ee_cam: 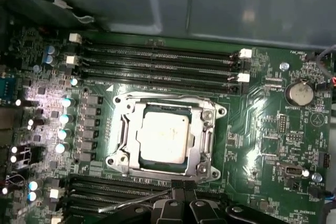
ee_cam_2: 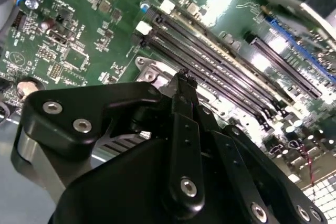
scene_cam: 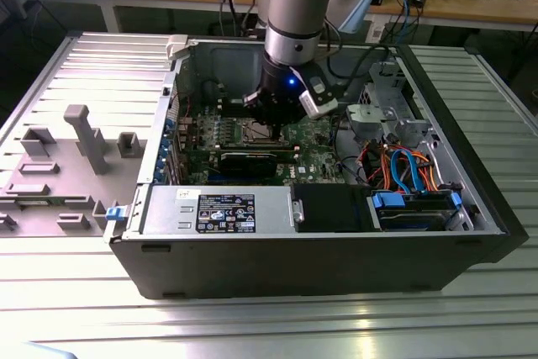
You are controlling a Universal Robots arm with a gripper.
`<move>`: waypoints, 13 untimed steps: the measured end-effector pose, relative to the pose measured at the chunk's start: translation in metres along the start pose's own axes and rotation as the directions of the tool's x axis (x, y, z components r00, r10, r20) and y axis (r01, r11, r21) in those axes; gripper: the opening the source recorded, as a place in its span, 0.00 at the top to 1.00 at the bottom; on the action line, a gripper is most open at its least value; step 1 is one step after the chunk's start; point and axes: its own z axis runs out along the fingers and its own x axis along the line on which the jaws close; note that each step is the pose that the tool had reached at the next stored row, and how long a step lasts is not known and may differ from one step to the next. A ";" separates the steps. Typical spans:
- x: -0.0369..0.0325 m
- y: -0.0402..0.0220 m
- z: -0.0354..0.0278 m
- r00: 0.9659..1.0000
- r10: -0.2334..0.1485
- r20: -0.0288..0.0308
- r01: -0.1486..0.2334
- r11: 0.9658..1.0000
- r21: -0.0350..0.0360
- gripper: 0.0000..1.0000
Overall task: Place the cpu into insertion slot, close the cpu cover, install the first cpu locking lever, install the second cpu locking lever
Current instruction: 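Install the second cpu locking lever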
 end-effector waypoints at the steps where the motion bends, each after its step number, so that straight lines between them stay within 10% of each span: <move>1: 0.0026 -0.0009 0.0002 1.000 -0.001 0.002 0.001 1.000 -0.014 0.89; 4: 0.0083 -0.0028 0.0012 1.000 -0.002 0.004 0.002 1.000 -0.031 0.89; 13: 0.0310 -0.0084 0.0094 1.000 -0.002 0.005 0.002 0.999 -0.040 0.89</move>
